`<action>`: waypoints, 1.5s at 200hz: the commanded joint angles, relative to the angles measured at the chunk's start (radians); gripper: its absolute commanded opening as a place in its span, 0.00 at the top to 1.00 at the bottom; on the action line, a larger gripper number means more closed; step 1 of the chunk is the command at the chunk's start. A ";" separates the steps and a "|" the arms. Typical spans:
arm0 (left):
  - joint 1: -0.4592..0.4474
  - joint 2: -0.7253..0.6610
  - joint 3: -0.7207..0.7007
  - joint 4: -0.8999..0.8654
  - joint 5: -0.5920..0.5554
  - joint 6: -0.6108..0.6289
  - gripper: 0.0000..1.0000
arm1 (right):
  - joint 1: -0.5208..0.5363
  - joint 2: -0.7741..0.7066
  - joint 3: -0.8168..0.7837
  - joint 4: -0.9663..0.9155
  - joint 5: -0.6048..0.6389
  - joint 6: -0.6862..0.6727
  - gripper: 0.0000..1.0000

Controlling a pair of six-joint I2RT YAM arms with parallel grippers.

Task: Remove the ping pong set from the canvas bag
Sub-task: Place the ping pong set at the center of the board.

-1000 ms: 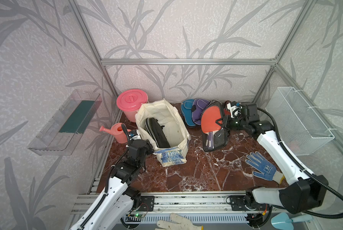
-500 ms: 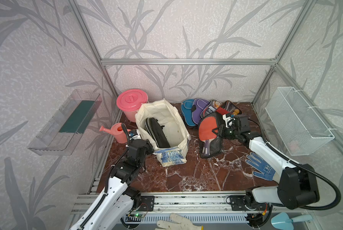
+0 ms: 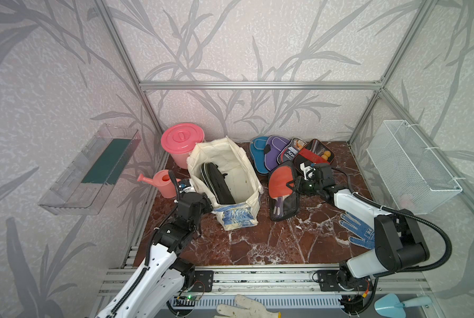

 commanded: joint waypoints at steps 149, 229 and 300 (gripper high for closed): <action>0.003 -0.001 0.025 0.019 0.008 0.026 1.00 | 0.077 0.234 -0.056 0.208 0.061 0.044 0.91; 0.003 -0.010 0.021 0.020 0.007 0.027 1.00 | 0.034 0.247 -0.082 0.206 0.084 0.040 0.52; 0.003 -0.012 0.021 0.024 0.017 0.026 1.00 | 0.032 0.159 -0.079 0.101 0.162 -0.033 0.03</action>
